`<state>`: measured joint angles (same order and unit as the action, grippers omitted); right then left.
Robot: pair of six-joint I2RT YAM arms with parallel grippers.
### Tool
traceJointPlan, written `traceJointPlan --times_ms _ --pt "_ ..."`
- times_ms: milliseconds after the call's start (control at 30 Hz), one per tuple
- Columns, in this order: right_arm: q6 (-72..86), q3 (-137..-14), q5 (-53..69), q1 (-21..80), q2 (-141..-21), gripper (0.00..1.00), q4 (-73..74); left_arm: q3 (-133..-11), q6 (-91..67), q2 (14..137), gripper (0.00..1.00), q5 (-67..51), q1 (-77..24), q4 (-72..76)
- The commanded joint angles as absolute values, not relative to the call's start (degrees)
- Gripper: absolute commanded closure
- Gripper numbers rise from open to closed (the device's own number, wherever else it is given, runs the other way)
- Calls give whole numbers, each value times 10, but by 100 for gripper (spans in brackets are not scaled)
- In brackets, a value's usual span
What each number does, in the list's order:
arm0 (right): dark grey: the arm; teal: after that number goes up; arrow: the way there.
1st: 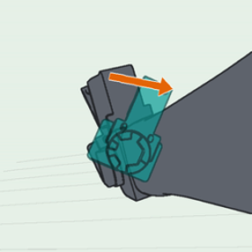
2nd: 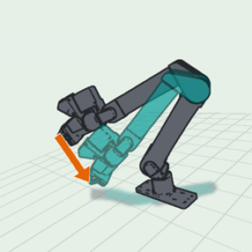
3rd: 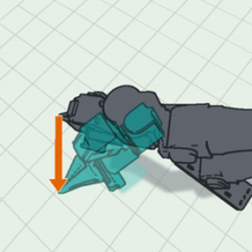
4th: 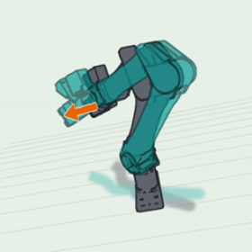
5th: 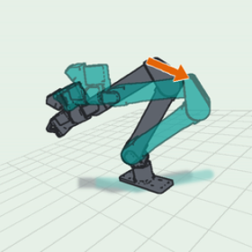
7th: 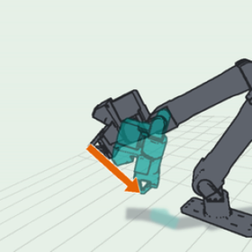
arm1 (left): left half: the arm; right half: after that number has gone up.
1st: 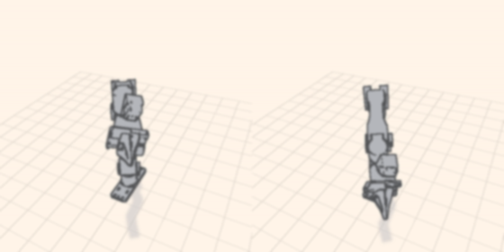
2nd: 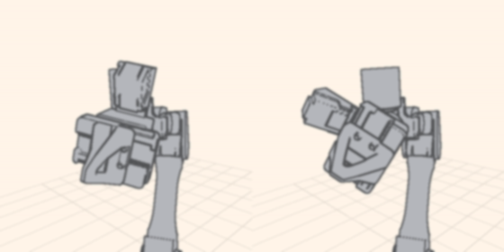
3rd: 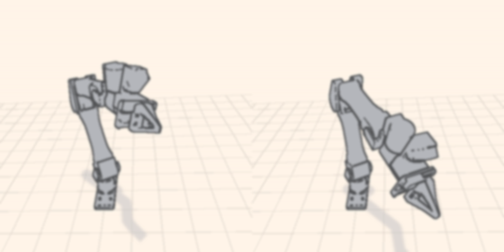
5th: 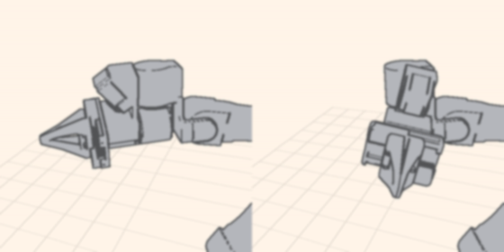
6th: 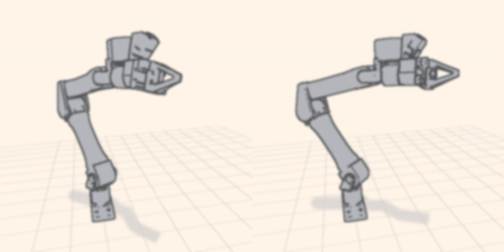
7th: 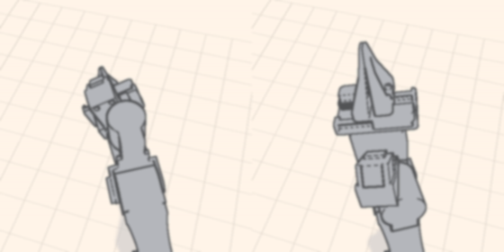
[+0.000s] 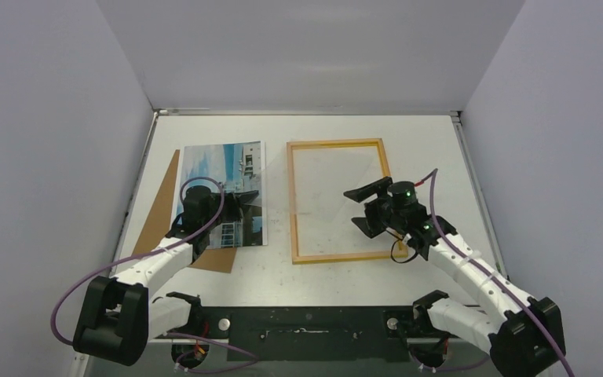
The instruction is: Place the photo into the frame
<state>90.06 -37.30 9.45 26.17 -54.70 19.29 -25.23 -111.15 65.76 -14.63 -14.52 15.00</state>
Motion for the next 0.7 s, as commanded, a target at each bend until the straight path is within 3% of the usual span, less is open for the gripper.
traceJointPlan --times_ms 0,133,333,667 --pt "893 -437 88 258 -602 22 147 -275 -1102 641 100 -169 -143 160" --pt "941 -426 81 258 -638 25 137 -268 -1107 636 100 -170 -142 168" --pt "999 -380 49 256 -655 54 45 -263 -1110 627 100 -167 -143 168" --pt "1017 -369 64 249 -709 78 -59 -256 -1117 623 100 -170 -143 171"
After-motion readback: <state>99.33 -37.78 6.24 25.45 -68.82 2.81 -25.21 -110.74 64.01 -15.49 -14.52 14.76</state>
